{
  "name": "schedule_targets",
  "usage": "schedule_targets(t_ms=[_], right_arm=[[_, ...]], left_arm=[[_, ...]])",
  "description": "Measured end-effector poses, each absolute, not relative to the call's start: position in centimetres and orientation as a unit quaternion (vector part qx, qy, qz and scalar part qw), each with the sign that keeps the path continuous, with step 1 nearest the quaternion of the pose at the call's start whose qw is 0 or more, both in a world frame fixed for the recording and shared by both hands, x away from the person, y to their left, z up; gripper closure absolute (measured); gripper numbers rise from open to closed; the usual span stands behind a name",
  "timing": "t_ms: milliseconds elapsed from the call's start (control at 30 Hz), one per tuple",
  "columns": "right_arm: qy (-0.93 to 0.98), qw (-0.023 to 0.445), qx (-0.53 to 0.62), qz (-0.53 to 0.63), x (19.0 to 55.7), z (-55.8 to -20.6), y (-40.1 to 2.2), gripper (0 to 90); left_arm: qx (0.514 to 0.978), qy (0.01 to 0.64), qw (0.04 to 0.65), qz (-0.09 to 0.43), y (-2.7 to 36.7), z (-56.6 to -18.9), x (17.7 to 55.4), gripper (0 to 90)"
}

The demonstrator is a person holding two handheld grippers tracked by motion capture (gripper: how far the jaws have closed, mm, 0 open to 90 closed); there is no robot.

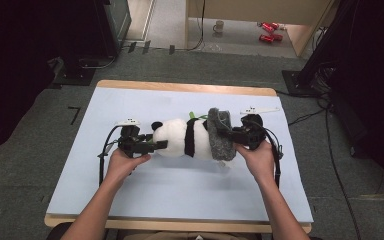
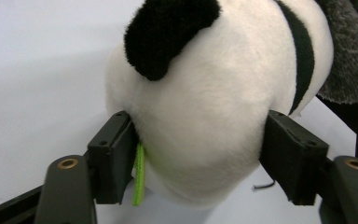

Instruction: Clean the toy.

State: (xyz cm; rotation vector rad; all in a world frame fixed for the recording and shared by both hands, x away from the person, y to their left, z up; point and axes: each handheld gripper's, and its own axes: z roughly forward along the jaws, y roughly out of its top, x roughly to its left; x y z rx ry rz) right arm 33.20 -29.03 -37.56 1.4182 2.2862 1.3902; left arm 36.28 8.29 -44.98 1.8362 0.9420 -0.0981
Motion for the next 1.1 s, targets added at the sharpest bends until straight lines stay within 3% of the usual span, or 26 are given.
schedule_targets(t_ms=[367,1100], right_arm=[[0.744,0.061,0.472,0.470,34.5,-38.2,-29.4,77.2],[0.727,0.070,0.480,0.486,36.7,-38.8,-29.8,76.5]], left_arm=[[0.775,0.360,0.520,0.006,8.8,-45.0,35.3,28.0],[0.774,0.340,0.532,0.046,7.7,-47.3,36.4,22.0]])
